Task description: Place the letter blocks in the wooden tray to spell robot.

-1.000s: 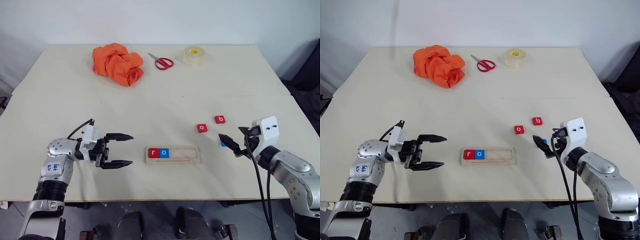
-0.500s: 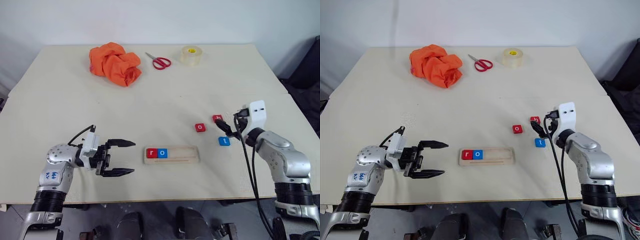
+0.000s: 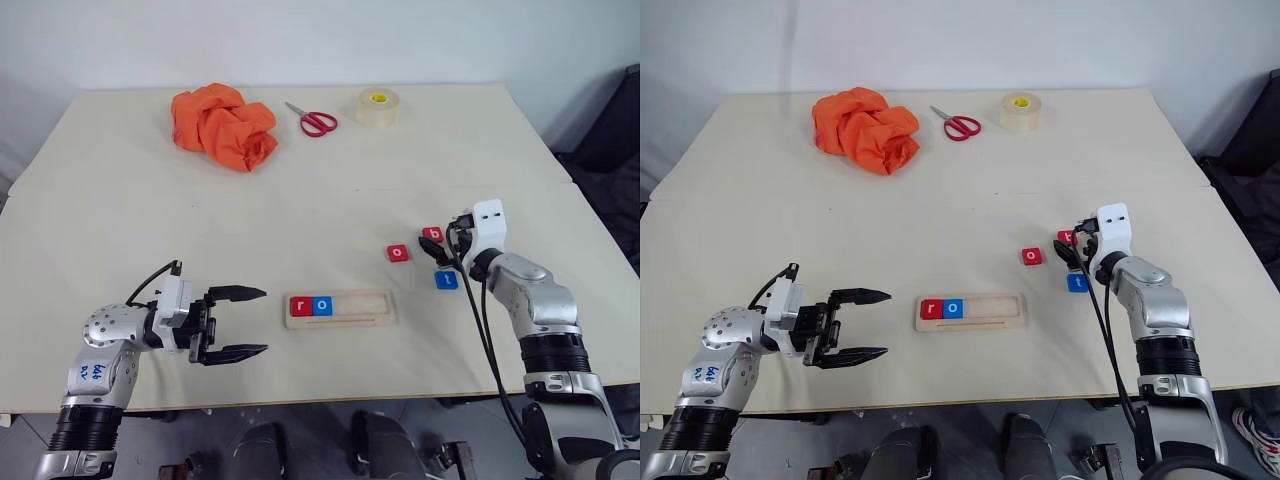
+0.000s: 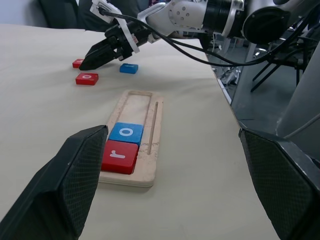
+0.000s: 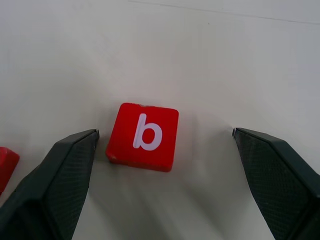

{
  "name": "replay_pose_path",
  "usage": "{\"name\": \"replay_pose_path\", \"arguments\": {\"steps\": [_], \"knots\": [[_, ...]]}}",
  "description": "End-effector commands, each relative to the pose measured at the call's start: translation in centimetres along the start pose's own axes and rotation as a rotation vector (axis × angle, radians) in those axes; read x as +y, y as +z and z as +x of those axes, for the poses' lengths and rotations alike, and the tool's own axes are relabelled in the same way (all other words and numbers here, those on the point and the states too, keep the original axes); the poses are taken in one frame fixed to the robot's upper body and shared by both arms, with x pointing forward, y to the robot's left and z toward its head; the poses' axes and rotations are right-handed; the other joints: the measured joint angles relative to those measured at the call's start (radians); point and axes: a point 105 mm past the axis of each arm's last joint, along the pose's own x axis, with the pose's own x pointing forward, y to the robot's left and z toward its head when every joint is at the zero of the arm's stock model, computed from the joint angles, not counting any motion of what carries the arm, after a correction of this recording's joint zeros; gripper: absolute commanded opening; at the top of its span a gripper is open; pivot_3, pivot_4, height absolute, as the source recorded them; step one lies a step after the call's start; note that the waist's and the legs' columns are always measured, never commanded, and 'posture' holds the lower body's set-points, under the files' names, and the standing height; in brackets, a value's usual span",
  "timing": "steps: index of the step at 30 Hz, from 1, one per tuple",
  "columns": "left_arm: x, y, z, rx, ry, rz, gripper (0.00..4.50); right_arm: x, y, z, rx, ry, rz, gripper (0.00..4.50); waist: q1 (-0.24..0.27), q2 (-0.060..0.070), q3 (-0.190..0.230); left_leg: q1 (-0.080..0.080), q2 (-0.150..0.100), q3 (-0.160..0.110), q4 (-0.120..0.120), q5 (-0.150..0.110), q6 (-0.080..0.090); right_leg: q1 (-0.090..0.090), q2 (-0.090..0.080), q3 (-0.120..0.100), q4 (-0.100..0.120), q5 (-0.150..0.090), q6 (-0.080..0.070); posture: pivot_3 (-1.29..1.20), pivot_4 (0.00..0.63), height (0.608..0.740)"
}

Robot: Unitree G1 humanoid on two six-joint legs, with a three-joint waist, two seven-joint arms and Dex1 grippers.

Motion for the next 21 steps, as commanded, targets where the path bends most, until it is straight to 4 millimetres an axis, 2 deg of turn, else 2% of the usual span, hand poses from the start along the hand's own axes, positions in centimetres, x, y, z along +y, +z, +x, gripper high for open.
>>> {"name": "replay_pose_path", "arguments": {"steps": [1,8,12,16,18,21], "knots": [[-0.3,0.8,0.0,-0.025,0.004,0.035,4.50,0.2,0.7,-0.1,-0.026,0.004,-0.004,3.90,0.000,0.000,0.000,0.000,0.000,0.000,0.000,0.000,0.000,0.000,0.000,0.000,0.000,0.000,0.000,0.00,0.150,0.740],[-0.2,0.6,0.2,-0.030,-0.003,0.036,4.50,0.5,1.0,-0.2,-0.046,0.004,-0.002,1.53,0.000,0.000,0.000,0.000,0.000,0.000,0.000,0.000,0.000,0.000,0.000,0.000,0.000,0.000,0.000,0.00,0.150,0.740],[0.1,0.6,0.5,-0.038,-0.016,0.037,4.50,0.7,1.9,-0.5,-0.084,0.008,-0.009,1.46,0.000,0.000,0.000,0.000,0.000,0.000,0.000,0.000,0.000,-0.001,0.000,0.000,0.000,0.000,0.000,0.00,0.150,0.740],[0.3,0.5,0.6,-0.043,-0.024,0.035,4.50,0.9,3.6,-2.2,-0.151,0.020,-0.019,1.46,0.001,0.000,0.000,0.000,0.000,0.000,0.000,0.000,0.000,-0.001,0.000,0.000,0.001,0.000,0.000,0.00,0.150,0.740],[0.5,0.4,0.5,-0.045,-0.027,0.032,4.50,1.9,4.3,-4.0,-0.189,0.067,-0.024,1.46,0.002,0.000,0.000,0.000,0.000,0.000,0.000,0.000,0.000,-0.001,0.000,0.000,0.001,0.000,0.000,0.00,0.150,0.740],[0.7,0.2,0.3,-0.047,-0.031,0.028,4.50,3.1,4.2,-6.4,-0.223,0.089,-0.030,1.46,0.007,0.000,0.000,-0.001,0.000,0.000,-0.001,0.000,0.000,-0.001,0.000,0.000,0.001,0.000,0.000,0.00,0.150,0.740]]}}
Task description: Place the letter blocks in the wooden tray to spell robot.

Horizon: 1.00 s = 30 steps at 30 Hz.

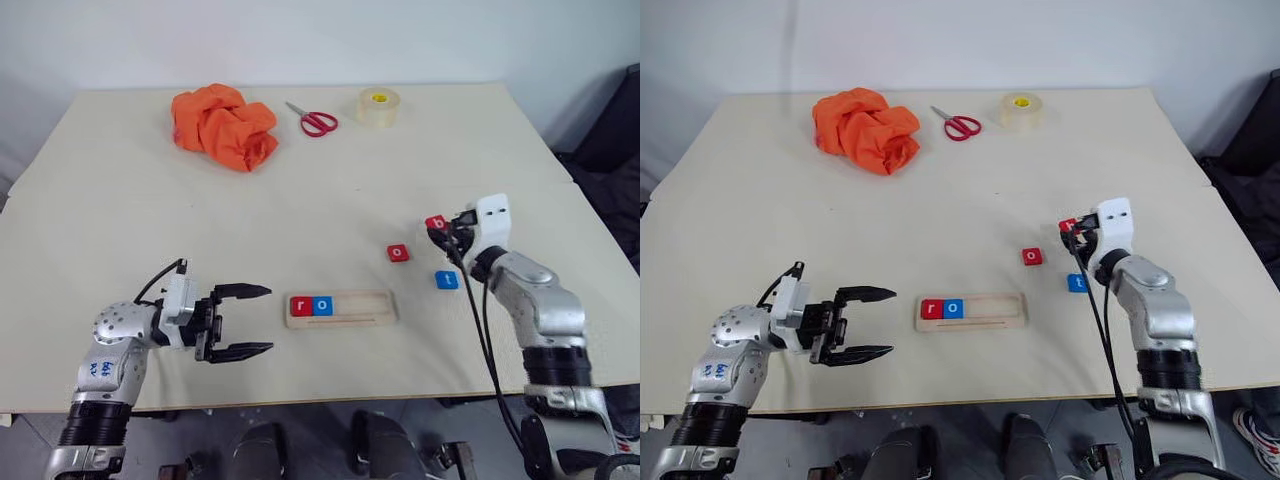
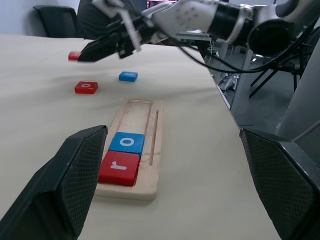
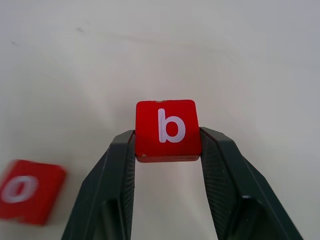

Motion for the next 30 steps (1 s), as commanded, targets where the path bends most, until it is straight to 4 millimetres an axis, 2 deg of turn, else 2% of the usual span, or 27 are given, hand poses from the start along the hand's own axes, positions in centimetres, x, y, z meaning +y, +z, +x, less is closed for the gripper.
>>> {"name": "replay_pose_path", "arguments": {"steps": [1,7,12,15,19,25,30], "knots": [[0.2,0.3,-0.3,-0.013,-0.008,0.023,4.50,1.1,2.0,-2.8,-0.088,0.015,-0.023,1.46,0.001,0.000,0.000,0.000,0.000,0.000,0.000,0.000,0.000,0.000,0.000,0.000,0.000,0.000,0.000,0.00,0.150,0.740],[0.2,0.2,-0.6,-0.019,-0.015,0.014,4.50,3.2,-0.6,-7.8,-0.043,-0.040,0.015,1.46,0.004,0.000,0.000,0.000,0.000,0.000,0.001,-0.001,0.001,0.000,0.000,0.000,-0.003,0.000,0.001,0.00,0.150,0.740],[0.3,0.2,-0.8,-0.017,-0.012,0.013,4.50,5.0,-3.3,-10.4,0.050,-0.083,0.078,1.46,-0.002,0.000,0.000,0.001,0.000,-0.001,0.001,-0.001,0.001,0.000,0.000,0.001,-0.002,0.000,0.001,0.00,0.150,0.740],[0.3,0.2,-0.7,-0.016,-0.013,0.012,4.50,5.4,-3.9,-10.7,0.069,-0.105,0.108,1.46,-0.005,-0.001,0.000,0.001,0.000,-0.001,0.001,-0.001,0.001,0.000,0.000,0.001,-0.001,0.001,0.001,0.00,0.150,0.740],[0.2,0.3,-0.6,-0.017,-0.012,0.012,4.50,4.9,-5.1,-10.7,0.089,-0.175,0.152,1.46,-0.002,-0.001,-0.001,0.001,0.000,-0.002,0.002,-0.001,0.001,0.000,0.000,0.001,-0.001,0.001,0.000,0.00,0.150,0.740],[0.1,0.4,-0.5,-0.017,-0.007,0.013,4.50,4.8,-6.1,-10.6,0.108,-0.178,0.195,1.46,-0.002,-0.001,-0.001,0.001,0.000,-0.001,0.001,-0.001,0.002,0.000,0.000,0.001,-0.002,0.001,0.000,0.00,0.150,0.740],[0.1,0.3,-0.5,-0.017,0.002,0.012,4.50,4.7,-6.3,-10.5,0.106,-0.171,0.198,3.13,-0.003,-0.001,-0.001,0.001,0.000,-0.002,0.001,-0.001,0.001,0.000,0.000,0.001,-0.002,0.001,0.000,0.00,0.150,0.740]]}}
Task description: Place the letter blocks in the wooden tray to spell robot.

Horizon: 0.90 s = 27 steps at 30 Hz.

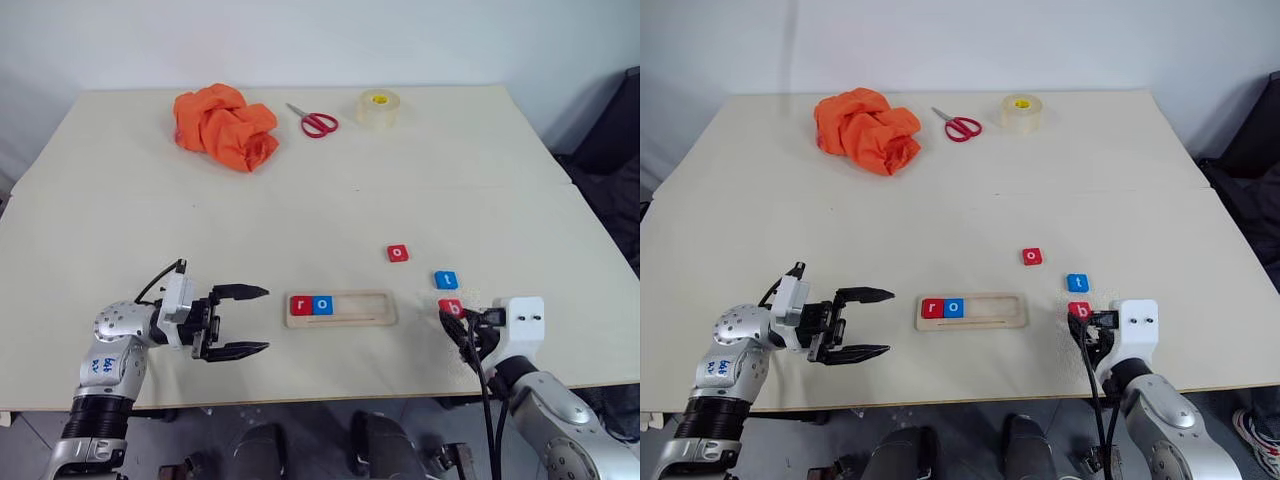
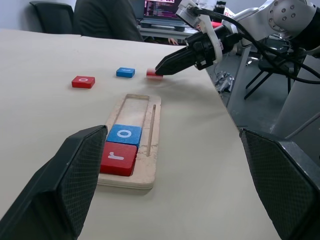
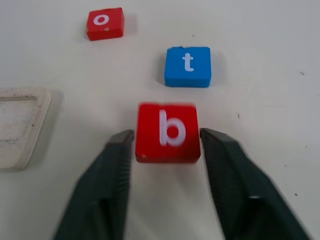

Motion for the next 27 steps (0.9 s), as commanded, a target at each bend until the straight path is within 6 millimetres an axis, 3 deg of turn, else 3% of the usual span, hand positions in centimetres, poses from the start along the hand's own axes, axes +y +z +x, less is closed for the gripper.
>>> {"name": "replay_pose_path", "arguments": {"steps": [1,4,12,15,22,27], "knots": [[0.0,0.9,-0.1,-0.016,0.004,0.036,4.50,0.1,0.5,-0.1,-0.037,0.012,-0.001,3.51,0.000,0.000,0.000,0.000,0.000,0.000,0.000,0.000,0.000,0.000,0.000,0.000,0.000,0.000,0.000,0.00,0.150,0.740],[0.0,0.9,0.0,-0.019,0.006,0.036,4.50,0.0,0.9,-0.3,-0.056,0.035,-0.027,4.46,0.000,0.000,0.000,0.000,0.000,0.000,0.000,0.000,0.000,0.000,0.000,0.000,0.000,0.000,0.000,0.00,0.150,0.740],[0.1,0.9,0.2,-0.026,0.004,0.038,4.50,0.0,2.3,-1.5,-0.026,0.303,-0.214,4.46,0.001,0.000,0.000,0.000,0.000,0.000,0.000,0.000,0.000,0.000,0.000,0.000,0.000,0.000,0.000,0.00,0.150,0.740],[0.2,0.8,0.3,-0.029,0.006,0.040,4.50,-1.0,2.9,-1.8,0.023,0.409,-0.341,4.46,0.002,0.000,0.000,0.000,0.000,0.000,0.001,0.000,0.001,0.001,0.000,0.000,-0.001,0.000,0.000,0.00,0.150,0.740],[0.1,0.8,0.5,-0.038,0.018,0.047,4.50,-3.4,4.0,-1.0,0.147,0.610,-0.613,4.46,0.001,-0.001,0.000,0.001,0.000,0.001,0.002,0.000,0.001,0.001,0.000,0.001,0.000,0.001,0.001,0.00,0.150,0.740],[-0.3,0.8,0.3,-0.042,0.036,0.049,4.50,-4.7,4.6,0.6,0.231,0.692,-0.705,4.46,0.001,-0.001,0.000,0.001,0.000,0.001,0.003,0.000,0.001,0.001,0.000,0.001,0.000,0.001,0.002,0.00,0.150,0.740]]}}
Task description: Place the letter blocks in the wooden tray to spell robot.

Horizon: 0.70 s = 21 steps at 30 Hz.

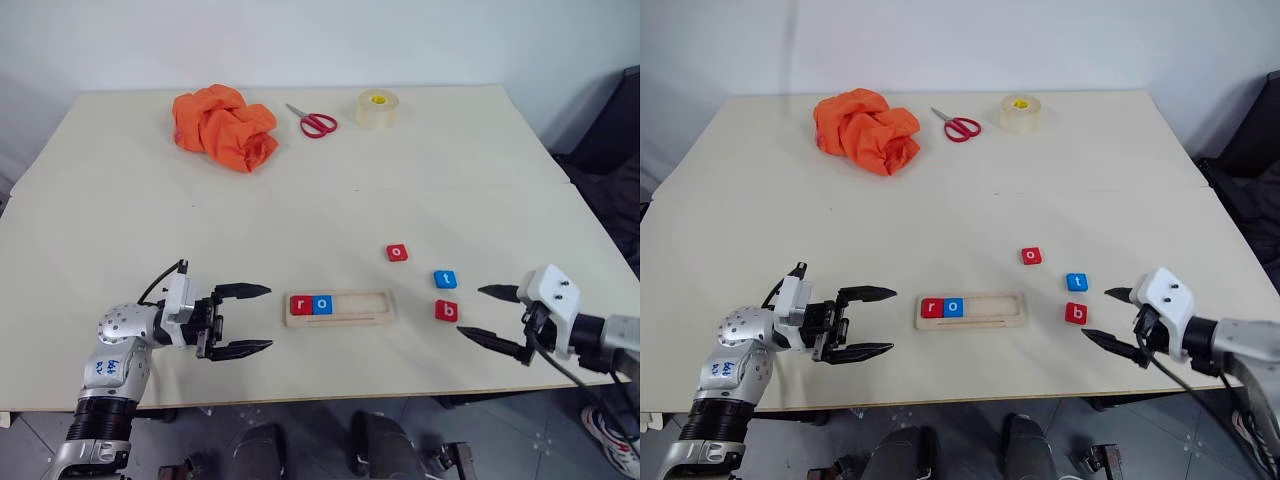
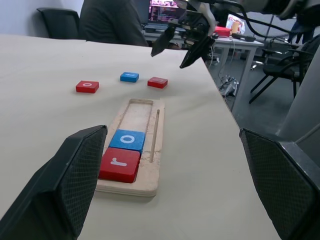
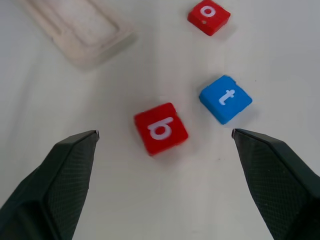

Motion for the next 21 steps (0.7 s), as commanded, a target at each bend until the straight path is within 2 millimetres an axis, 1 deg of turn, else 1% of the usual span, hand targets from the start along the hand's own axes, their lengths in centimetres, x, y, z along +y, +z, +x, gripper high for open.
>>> {"name": "replay_pose_path", "arguments": {"steps": [1,5,9,12,15,18,21], "knots": [[-0.5,0.8,-0.3,-0.019,0.017,0.038,4.50,-0.8,-0.3,0.3,0.052,0.081,-0.058,4.46,-0.001,0.000,0.000,0.000,0.000,0.000,0.000,0.000,0.000,0.000,0.000,0.000,0.000,0.000,0.000,0.00,0.150,0.740],[-0.9,0.9,-1.0,-0.005,0.048,0.039,4.50,-1.5,-0.7,1.0,0.091,0.143,-0.074,4.46,-0.001,0.000,0.000,0.000,0.000,0.001,0.002,0.000,0.000,0.000,0.000,0.000,0.000,0.000,0.000,0.00,0.150,0.740],[-1.2,0.9,-1.5,0.005,0.069,0.041,4.50,-1.8,-0.6,1.8,0.091,0.169,-0.080,4.46,0.001,0.000,0.000,0.000,0.000,0.001,0.002,0.000,0.000,0.000,0.000,0.000,0.001,0.000,0.000,0.00,0.150,0.740],[-1.5,0.9,-1.6,0.006,0.079,0.040,4.50,-1.6,-0.6,2.0,0.094,0.193,-0.076,4.46,0.002,0.000,0.000,-0.001,0.000,0.001,0.004,0.000,0.000,0.000,-0.001,0.000,0.001,0.000,0.000,0.00,0.150,0.740],[-1.7,0.8,-1.5,0.006,0.088,0.037,4.50,-1.5,-0.5,2.8,0.089,0.199,-0.076,4.46,0.002,0.000,0.000,-0.001,0.000,0.001,0.004,-0.001,0.000,0.000,-0.001,0.000,0.001,0.000,0.000,0.00,0.150,0.740],[-1.7,0.9,-1.5,0.006,0.093,0.037,4.50,-1.2,-0.7,3.1,0.101,0.215,-0.068,4.46,0.001,0.000,0.000,-0.001,0.000,0.001,0.004,-0.001,0.000,0.000,-0.001,0.000,0.001,0.001,0.000,0.00,0.150,0.740],[-1.6,0.9,-1.6,0.007,0.098,0.036,4.50,-1.1,-0.5,3.3,0.097,0.220,-0.068,3.85,0.001,0.000,0.000,-0.001,0.001,0.001,0.004,-0.001,0.000,0.000,-0.001,0.000,0.001,0.001,0.000,0.00,0.150,0.740]]}}
